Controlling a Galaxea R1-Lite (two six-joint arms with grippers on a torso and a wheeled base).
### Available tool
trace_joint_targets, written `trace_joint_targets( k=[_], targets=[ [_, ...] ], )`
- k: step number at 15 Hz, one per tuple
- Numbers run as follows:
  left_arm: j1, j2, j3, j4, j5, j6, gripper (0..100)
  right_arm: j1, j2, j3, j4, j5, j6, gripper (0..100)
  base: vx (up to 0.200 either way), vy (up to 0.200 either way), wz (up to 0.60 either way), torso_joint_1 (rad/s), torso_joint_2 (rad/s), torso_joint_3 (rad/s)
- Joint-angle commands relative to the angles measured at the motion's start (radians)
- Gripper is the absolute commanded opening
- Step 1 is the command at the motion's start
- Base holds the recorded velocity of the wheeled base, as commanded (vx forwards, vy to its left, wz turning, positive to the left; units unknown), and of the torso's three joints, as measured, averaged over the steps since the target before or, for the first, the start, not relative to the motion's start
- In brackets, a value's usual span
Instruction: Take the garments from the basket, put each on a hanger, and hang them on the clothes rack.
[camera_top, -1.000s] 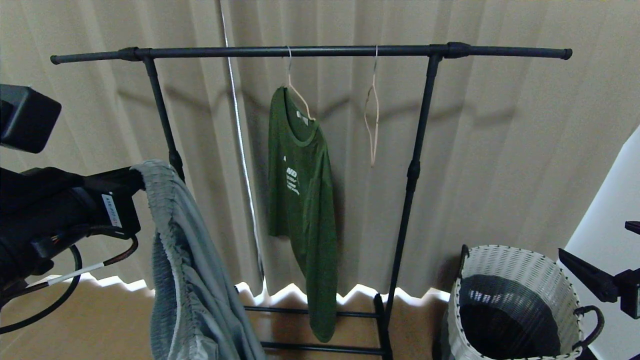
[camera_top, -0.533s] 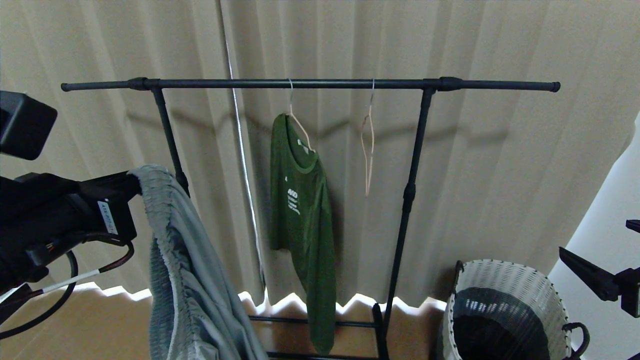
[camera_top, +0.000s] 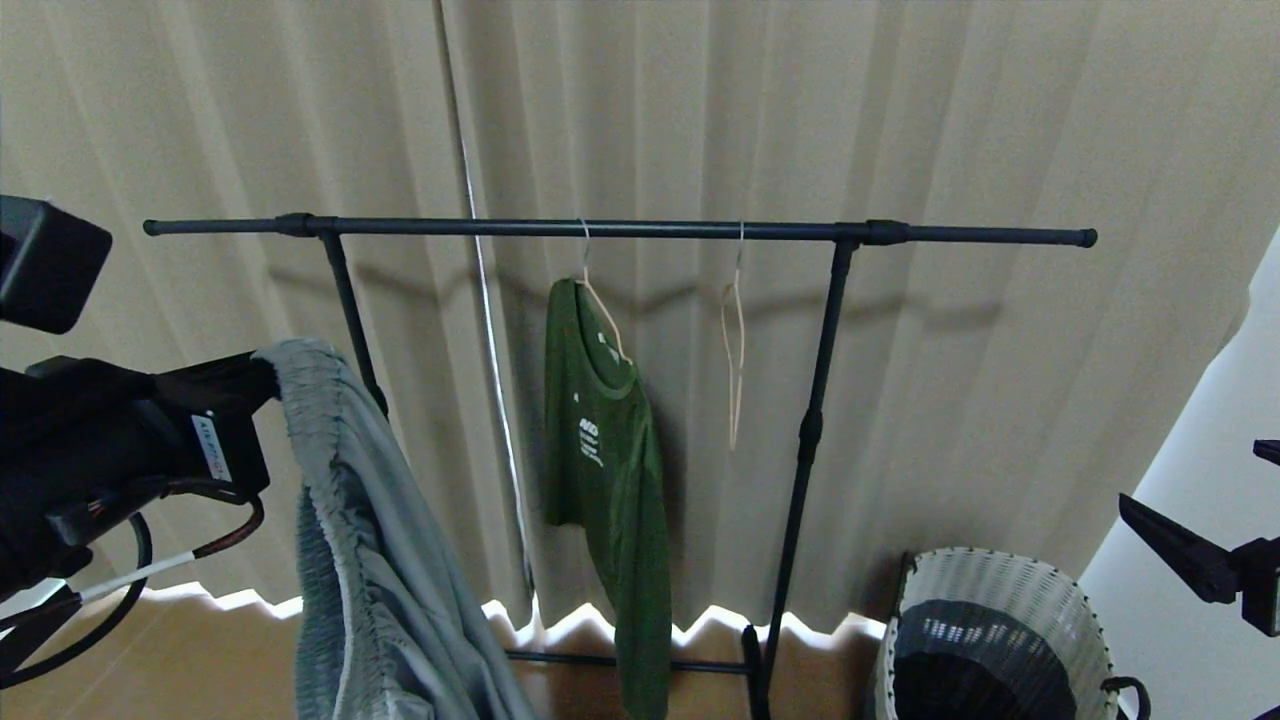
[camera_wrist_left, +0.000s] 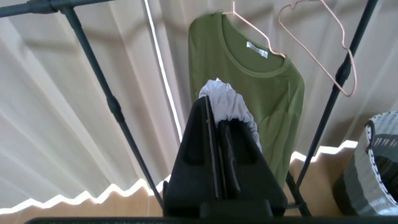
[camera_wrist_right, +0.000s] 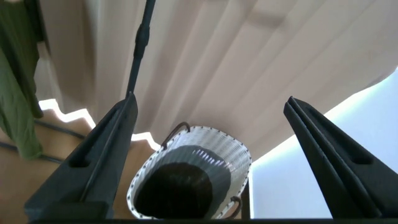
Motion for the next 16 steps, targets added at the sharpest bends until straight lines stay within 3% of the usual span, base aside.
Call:
trace_joint_targets(
  k=[1, 16],
  targets=[
    [0.001, 0.000, 0.007, 0.000, 0.000, 0.000, 0, 0.000, -0.001, 0.034, -0.001, 0.000, 0.000, 100, 0.000, 0.000, 0.00, 0.071, -0.17, -0.095],
    [0.003, -0.048, 0.053, 0.000, 0.002, 0.038, 0, 0.000, 0.000, 0.028, -0.001, 0.011, 0.009, 100, 0.000, 0.013, 0.00, 0.007, -0.01, -0.005]
  ],
)
